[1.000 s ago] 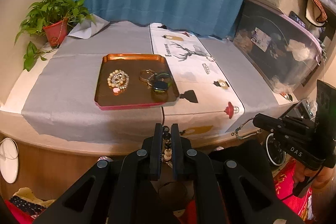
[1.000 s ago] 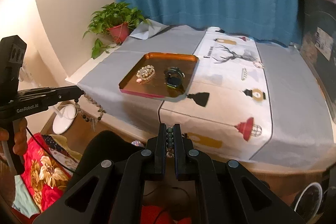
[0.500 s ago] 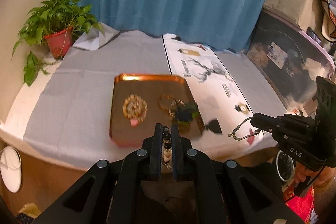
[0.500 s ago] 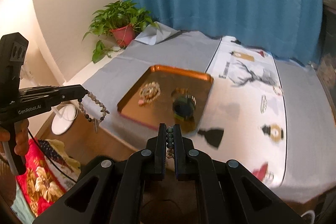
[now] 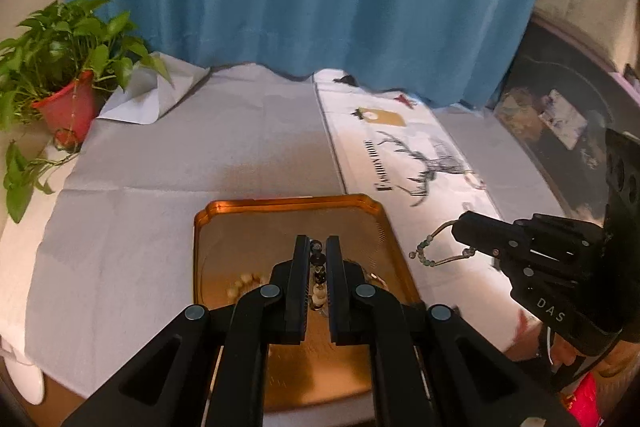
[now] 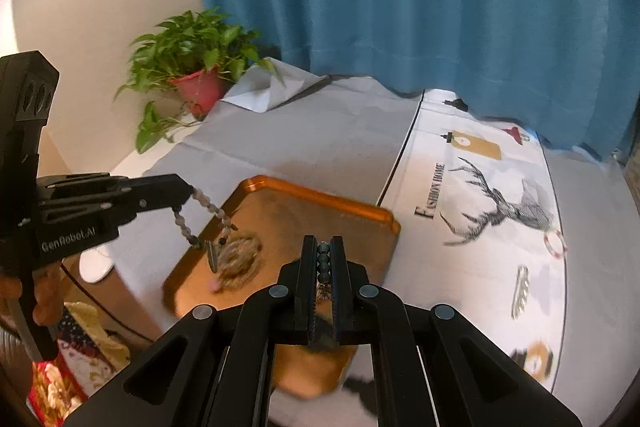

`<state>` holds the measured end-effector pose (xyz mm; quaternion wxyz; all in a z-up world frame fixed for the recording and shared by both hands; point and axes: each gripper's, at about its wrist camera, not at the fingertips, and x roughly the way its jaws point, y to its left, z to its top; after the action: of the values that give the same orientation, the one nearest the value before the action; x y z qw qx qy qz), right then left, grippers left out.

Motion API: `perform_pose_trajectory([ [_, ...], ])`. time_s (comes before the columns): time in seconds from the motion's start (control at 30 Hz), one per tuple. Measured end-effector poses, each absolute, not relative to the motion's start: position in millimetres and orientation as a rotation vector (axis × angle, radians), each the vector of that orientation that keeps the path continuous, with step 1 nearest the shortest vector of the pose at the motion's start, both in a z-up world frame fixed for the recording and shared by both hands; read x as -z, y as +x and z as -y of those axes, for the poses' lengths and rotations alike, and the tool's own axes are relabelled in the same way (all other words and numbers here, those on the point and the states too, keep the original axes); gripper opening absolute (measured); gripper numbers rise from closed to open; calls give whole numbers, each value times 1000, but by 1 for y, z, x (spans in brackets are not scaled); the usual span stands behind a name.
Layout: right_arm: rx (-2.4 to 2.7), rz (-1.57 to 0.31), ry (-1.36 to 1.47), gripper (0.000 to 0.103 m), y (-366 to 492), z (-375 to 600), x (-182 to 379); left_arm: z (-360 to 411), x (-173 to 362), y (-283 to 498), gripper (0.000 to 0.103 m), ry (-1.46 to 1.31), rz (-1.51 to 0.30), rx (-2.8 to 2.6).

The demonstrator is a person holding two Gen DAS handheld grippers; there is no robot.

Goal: Organize jewelry
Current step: 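Carry both pins over the copper tray and open both tools to drop them, then lift both open tools away from the copper tray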

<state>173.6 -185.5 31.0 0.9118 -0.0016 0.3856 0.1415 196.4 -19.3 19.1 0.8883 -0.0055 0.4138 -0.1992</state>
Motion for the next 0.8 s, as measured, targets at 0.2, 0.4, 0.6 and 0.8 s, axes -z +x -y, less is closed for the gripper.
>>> perform_pose_trajectory([
  [0.2, -277, -836, 2, 6, 225, 186, 0, 26, 9, 235, 6, 17, -899, 378],
  [0.4, -271, -898, -2, 8, 254, 182, 37, 27, 45, 267, 42, 41, -964, 309],
  [0.6, -192, -959, 3, 64, 250, 190, 57, 14, 55, 245, 103, 55, -987, 193],
  [0.8, -163, -908, 42, 69, 168, 200, 36, -3, 45, 158, 103, 6, -952, 136],
])
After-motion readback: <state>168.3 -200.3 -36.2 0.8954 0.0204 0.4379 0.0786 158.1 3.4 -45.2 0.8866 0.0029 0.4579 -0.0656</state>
